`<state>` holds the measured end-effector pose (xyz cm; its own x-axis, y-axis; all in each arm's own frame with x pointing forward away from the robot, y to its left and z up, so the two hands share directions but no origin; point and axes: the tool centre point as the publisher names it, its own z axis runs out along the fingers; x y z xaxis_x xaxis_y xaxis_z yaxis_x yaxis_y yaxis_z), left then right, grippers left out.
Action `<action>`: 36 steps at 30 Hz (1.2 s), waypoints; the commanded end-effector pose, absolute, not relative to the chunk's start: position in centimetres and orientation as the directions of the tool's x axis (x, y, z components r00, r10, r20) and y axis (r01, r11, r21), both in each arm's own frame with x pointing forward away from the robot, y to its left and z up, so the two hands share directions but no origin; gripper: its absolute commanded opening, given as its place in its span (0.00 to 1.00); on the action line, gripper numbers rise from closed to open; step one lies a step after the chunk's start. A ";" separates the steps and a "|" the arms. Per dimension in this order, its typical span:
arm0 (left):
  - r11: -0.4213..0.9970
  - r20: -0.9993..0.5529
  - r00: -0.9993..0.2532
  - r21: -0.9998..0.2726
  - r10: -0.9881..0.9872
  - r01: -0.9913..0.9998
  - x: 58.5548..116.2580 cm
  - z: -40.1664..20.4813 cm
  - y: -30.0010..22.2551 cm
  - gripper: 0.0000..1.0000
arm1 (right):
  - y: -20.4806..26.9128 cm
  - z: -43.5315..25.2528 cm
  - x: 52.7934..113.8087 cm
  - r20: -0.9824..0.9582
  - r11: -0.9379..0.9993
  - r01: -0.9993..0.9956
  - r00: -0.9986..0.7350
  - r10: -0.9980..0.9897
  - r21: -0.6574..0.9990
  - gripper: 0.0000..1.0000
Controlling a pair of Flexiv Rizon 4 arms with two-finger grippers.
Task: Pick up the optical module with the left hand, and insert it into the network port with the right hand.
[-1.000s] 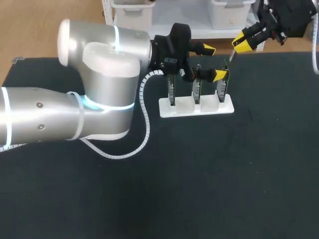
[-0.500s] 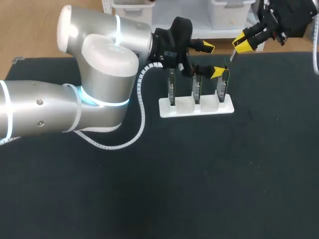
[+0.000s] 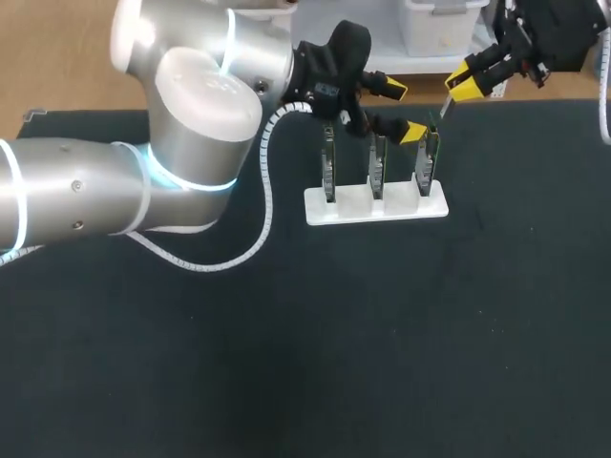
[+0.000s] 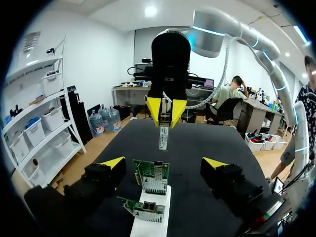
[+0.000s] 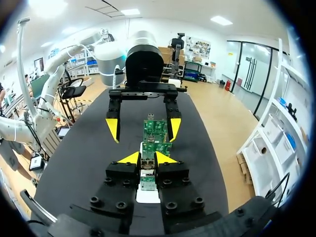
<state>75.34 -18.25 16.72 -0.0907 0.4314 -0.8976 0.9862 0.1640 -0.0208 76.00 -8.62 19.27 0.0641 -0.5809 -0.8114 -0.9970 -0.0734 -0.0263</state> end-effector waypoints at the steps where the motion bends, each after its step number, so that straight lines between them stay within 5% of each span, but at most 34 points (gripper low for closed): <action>1: 0.157 -0.886 -0.099 -0.030 0.453 0.987 75.9 16.6 -18.3 1.00 | -8.5 19.2 76.3 -0.811 -0.077 -0.997 0.064 -0.582 -0.023 0.00; 36: 0.095 -0.852 -0.105 -0.066 0.514 0.993 76.5 15.2 -19.5 1.00 | -8.7 18.9 76.2 -0.810 -0.066 -0.998 0.047 -0.585 -0.010 0.00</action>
<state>76.26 -19.23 15.20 -0.1032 0.5070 -0.8558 0.9933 0.0969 -0.0623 76.32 -8.66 18.89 0.0474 -0.5863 -0.8087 -0.9976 -0.0683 -0.0090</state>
